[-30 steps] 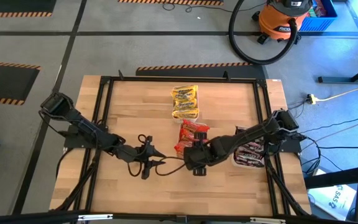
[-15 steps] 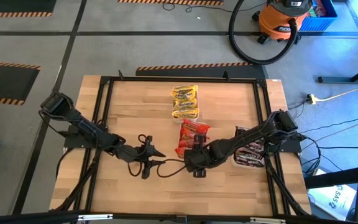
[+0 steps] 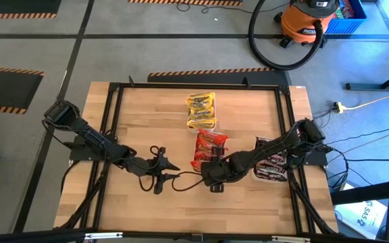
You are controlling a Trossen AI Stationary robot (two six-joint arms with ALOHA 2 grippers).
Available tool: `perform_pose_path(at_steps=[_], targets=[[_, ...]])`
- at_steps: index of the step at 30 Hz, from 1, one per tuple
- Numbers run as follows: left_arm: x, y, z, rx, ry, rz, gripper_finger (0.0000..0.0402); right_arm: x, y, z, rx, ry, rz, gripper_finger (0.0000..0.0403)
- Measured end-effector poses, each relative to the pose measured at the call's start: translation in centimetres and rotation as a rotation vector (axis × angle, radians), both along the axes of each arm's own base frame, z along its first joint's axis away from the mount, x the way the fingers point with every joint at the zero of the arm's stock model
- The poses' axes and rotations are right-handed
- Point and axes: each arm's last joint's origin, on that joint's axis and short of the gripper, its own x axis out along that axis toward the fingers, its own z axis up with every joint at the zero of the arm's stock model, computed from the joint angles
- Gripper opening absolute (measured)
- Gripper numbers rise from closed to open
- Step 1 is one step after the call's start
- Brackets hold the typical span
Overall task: Sort Maruchan noodles
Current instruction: Put the orange noodle pack into bottom white bin
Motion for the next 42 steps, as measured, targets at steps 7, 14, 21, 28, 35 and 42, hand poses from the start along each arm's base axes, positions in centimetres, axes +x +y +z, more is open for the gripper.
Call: perform_pose_path(at_steps=[7,14,21,28,35,42], targets=[[0.0,0.0,0.0,-0.002,0.000,0.001,0.0124,0.0,0.0,0.1,0.019,-0.001,0.001,0.0152],[0.0,0.0,0.0,-0.003,0.000,0.001,0.0124,0.3,0.2,1.4,0.044,0.011,-0.004,0.0197],[0.0,0.0,0.0,0.000,0.001,0.000,0.0124,0.8,0.6,4.3,0.065,0.022,0.022,0.0248],[0.0,0.0,0.0,-0.001,0.003,-0.005,0.0124,1.0,0.8,7.3,0.099,0.026,0.035,0.0255],[0.0,0.0,0.0,0.000,0.005,-0.007,0.0124,1.9,1.9,7.9,0.163,-0.102,0.071,0.0170],[0.0,0.0,0.0,0.000,0.005,-0.007,0.0124,0.8,3.0,7.3,0.065,-0.254,0.068,0.0021]])
